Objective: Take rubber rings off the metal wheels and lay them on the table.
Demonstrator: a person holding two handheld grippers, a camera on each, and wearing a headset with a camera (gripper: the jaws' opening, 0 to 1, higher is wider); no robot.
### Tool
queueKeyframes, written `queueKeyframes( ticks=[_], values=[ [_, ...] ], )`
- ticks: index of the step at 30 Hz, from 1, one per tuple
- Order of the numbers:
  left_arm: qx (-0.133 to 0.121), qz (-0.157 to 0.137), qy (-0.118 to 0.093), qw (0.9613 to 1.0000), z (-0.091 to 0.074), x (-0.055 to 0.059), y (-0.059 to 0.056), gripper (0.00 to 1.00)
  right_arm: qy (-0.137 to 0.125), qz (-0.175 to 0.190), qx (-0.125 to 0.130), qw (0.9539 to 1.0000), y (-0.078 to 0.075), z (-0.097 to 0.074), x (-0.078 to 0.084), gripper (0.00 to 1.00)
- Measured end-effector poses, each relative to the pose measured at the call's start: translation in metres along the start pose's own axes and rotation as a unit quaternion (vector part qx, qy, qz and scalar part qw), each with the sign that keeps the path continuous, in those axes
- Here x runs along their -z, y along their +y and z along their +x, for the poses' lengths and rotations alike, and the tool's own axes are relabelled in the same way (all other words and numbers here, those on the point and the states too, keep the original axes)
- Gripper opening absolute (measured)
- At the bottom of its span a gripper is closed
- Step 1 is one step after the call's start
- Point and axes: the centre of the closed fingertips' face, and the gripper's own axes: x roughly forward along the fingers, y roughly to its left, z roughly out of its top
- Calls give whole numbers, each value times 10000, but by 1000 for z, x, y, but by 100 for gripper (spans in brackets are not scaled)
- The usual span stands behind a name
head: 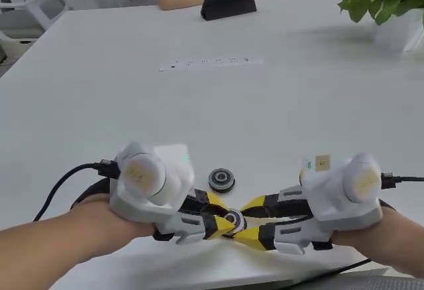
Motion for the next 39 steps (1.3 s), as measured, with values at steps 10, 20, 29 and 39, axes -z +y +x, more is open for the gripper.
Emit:
queueKeyframes(
  ticks=[10,20,29,39],
  values=[
    [15,0,-2,10000,0,0,0,7,-59,136,-160,9998,0,-2,0,21],
    [26,0,-6,10000,1,0,0,7,161,-238,-130,9995,-3,-5,7,13],
    [18,-6,-4,10000,0,0,0,7,121,39,-142,9998,-1,-6,6,8],
    [-15,-5,11,10000,0,0,-1,7,183,215,40,9996,-2,-7,8,1]
  ],
)
